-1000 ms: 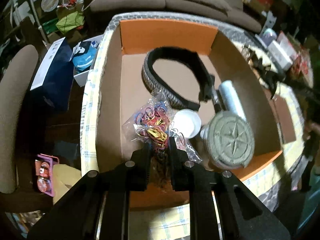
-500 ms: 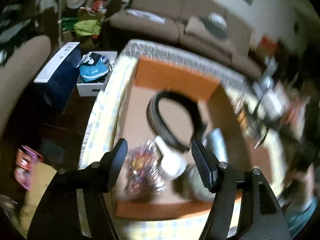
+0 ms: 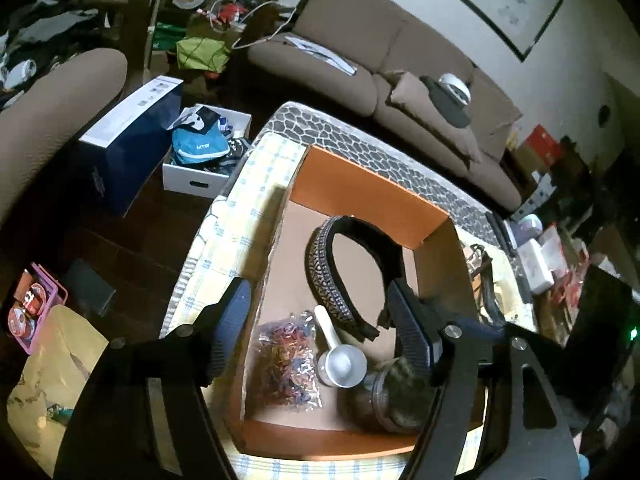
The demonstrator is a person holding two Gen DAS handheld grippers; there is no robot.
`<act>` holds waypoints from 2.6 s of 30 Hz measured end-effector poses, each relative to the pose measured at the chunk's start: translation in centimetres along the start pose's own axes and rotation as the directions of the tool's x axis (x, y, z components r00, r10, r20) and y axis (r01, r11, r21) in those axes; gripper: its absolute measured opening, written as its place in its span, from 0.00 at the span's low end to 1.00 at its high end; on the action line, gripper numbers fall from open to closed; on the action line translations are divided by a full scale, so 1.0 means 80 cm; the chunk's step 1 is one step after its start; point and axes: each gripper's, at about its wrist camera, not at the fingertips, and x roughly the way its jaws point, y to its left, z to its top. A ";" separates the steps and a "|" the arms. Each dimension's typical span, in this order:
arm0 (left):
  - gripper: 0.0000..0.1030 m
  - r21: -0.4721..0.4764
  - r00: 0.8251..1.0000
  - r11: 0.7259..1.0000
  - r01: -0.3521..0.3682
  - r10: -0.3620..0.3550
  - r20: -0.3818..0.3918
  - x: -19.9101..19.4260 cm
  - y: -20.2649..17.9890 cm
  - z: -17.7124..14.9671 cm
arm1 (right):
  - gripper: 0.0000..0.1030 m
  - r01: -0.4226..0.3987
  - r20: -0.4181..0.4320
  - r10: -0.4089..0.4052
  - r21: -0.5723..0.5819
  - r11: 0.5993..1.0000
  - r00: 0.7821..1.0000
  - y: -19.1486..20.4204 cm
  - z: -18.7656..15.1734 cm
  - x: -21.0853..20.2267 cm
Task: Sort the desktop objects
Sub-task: 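Lower the black claw clip into the box and open the right tool, then move the left tool to the long brown stick and grasp it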
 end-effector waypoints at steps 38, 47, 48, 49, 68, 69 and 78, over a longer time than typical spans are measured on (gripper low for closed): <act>0.66 0.055 0.996 0.997 -0.059 0.062 -0.060 0.019 0.002 -0.003 | 0.55 0.130 -0.037 -0.129 0.020 0.991 0.991 0.003 -0.002 0.022; 0.70 0.149 0.990 0.983 -0.104 0.116 -0.076 0.030 -0.029 -0.011 | 0.60 0.229 -0.022 -0.228 0.059 0.972 0.974 -0.038 -0.010 -0.011; 0.75 0.165 0.990 0.980 -0.108 0.122 -0.074 0.031 -0.034 -0.013 | 0.62 0.239 -0.022 -0.238 0.056 0.969 0.971 -0.040 -0.011 -0.014; 0.80 0.182 0.989 0.977 -0.113 0.128 -0.071 0.031 -0.040 -0.014 | 0.65 0.248 -0.022 -0.247 0.053 0.967 0.969 -0.042 -0.013 -0.015; 1.00 0.265 0.990 0.958 -0.110 0.128 -0.051 0.050 -0.119 -0.031 | 0.97 0.333 0.018 -0.338 0.126 0.935 0.941 -0.103 -0.028 -0.072; 1.00 0.270 0.991 0.957 -0.107 0.125 -0.051 0.052 -0.124 -0.032 | 0.97 0.337 0.018 -0.342 0.134 0.932 0.940 -0.108 -0.028 -0.077; 1.00 0.308 0.997 0.951 -0.016 0.039 -0.067 0.067 -0.176 -0.046 | 0.97 0.396 -0.010 -0.411 0.286 0.873 0.912 -0.205 -0.057 -0.137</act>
